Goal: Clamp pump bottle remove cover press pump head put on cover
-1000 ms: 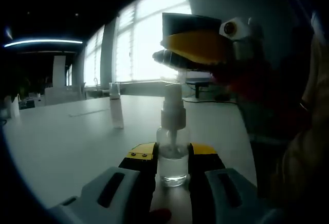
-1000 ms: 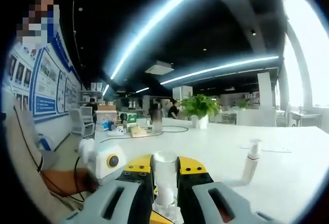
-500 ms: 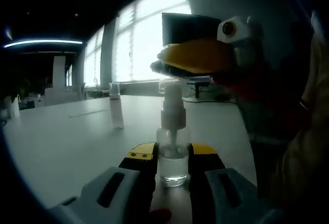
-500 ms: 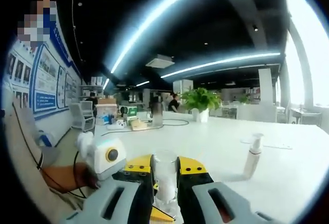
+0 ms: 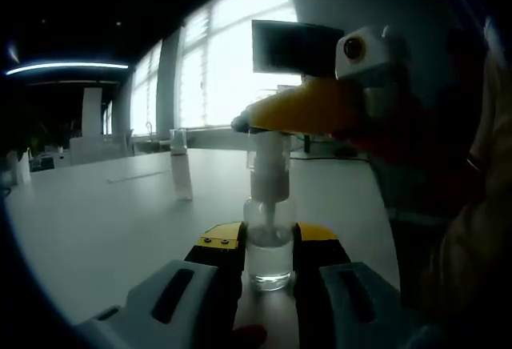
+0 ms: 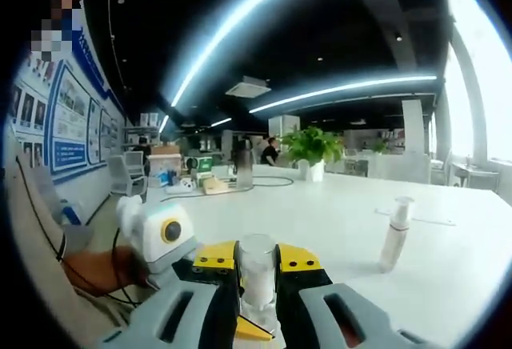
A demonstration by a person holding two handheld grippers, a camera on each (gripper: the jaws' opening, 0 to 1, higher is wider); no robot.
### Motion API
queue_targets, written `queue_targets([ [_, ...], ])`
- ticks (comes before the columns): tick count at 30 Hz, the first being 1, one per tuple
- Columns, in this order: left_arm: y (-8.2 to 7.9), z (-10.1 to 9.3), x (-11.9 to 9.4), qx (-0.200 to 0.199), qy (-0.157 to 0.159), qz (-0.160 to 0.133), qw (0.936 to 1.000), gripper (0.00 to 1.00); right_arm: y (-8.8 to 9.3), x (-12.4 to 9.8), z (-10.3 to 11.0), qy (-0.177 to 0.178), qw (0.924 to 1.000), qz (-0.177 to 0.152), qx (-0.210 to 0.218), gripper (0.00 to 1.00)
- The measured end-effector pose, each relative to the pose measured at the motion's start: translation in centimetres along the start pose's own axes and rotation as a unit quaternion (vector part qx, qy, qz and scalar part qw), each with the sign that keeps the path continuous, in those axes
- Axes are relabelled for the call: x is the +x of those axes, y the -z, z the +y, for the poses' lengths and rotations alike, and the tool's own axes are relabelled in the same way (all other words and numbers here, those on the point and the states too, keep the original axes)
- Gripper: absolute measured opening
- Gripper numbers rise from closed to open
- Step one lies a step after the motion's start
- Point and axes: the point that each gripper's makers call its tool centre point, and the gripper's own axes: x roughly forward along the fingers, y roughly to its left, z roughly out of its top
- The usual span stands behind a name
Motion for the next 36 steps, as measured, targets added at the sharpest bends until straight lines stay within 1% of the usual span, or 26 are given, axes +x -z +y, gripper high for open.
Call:
queue_targets([
  [2, 0.0, 0.0, 0.0, 0.000, 0.000, 0.000, 1.0000, 0.15, 0.0, 0.0, 0.0, 0.001, 1.0000, 0.002, -0.001, 0.12],
  [7, 0.0, 0.0, 0.0, 0.001, 0.000, 0.000, 1.0000, 0.15, 0.6, 0.1, 0.2, 0.004, 0.9997, 0.018, -0.015, 0.12],
  [12, 0.0, 0.0, 0.0, 0.001, 0.000, 0.000, 1.0000, 0.15, 1.1, 0.2, 0.1, 0.005, 0.9996, 0.024, -0.013, 0.12],
  [25, 0.0, 0.1, 0.0, 0.000, 0.000, 0.000, 1.0000, 0.15, 1.2, 0.2, 0.1, 0.003, 0.9999, 0.015, -0.005, 0.12],
  [34, 0.0, 0.0, 0.0, -0.001, -0.001, 0.000, 1.0000, 0.15, 1.2, 0.1, 0.2, 0.002, 0.9999, 0.014, -0.008, 0.12],
  [36, 0.0, 0.0, 0.0, -0.001, 0.000, 0.000, 1.0000, 0.15, 1.1, 0.0, 0.2, 0.002, 0.9998, 0.013, -0.017, 0.12],
])
